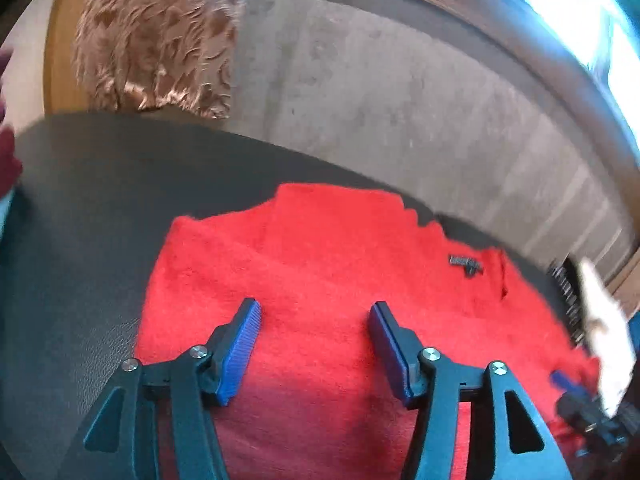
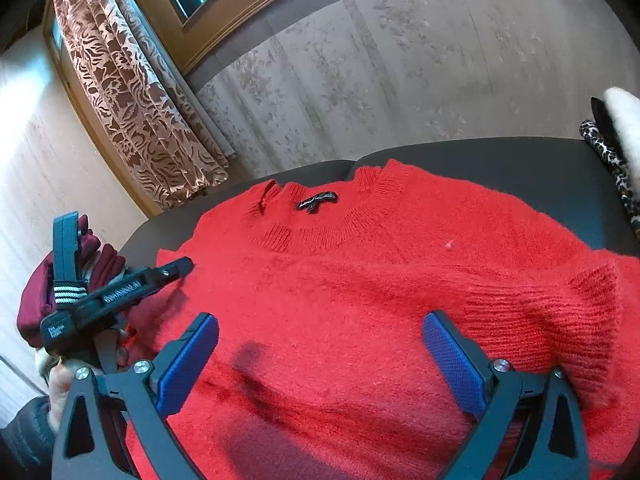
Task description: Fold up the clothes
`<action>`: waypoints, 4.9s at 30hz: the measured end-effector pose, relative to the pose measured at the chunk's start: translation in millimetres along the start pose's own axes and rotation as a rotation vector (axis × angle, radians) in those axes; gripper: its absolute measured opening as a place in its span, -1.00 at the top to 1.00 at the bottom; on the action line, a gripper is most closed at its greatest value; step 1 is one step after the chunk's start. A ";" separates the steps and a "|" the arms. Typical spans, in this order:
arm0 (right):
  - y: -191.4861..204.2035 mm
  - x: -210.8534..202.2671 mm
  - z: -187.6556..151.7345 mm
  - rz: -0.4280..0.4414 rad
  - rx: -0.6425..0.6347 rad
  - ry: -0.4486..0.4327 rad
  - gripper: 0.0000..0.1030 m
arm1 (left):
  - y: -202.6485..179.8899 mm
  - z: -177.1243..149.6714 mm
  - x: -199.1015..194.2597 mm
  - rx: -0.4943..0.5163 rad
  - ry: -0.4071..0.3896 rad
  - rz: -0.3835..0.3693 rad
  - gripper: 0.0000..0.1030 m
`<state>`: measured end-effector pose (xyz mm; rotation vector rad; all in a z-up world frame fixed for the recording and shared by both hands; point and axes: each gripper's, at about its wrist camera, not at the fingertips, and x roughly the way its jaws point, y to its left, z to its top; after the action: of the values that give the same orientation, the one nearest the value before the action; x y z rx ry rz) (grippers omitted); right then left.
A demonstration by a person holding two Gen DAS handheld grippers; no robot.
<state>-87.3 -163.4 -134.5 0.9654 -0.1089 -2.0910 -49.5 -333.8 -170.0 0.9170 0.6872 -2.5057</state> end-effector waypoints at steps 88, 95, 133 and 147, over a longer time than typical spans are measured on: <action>8.5 -227.9 -217.7 0.255 0.174 0.229 -0.69 | 74.6 -239.4 -175.2 0.137 0.478 -0.249 0.47; -9.3 -221.8 -227.1 0.189 0.251 0.250 0.35 | 87.3 -243.0 -162.8 0.046 0.596 -0.257 0.37; -79.0 -72.5 -34.6 0.276 0.531 0.029 0.92 | 62.2 2.9 -11.8 -0.212 0.331 -0.483 0.87; -38.1 -112.6 -70.1 0.531 0.536 0.115 -0.40 | 86.2 -35.2 -77.7 -0.208 0.393 -0.526 0.90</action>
<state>-22.2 -41.8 -130.9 1.2046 -0.8085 -1.5309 66.4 -369.4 -167.8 1.2995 1.4495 -2.6248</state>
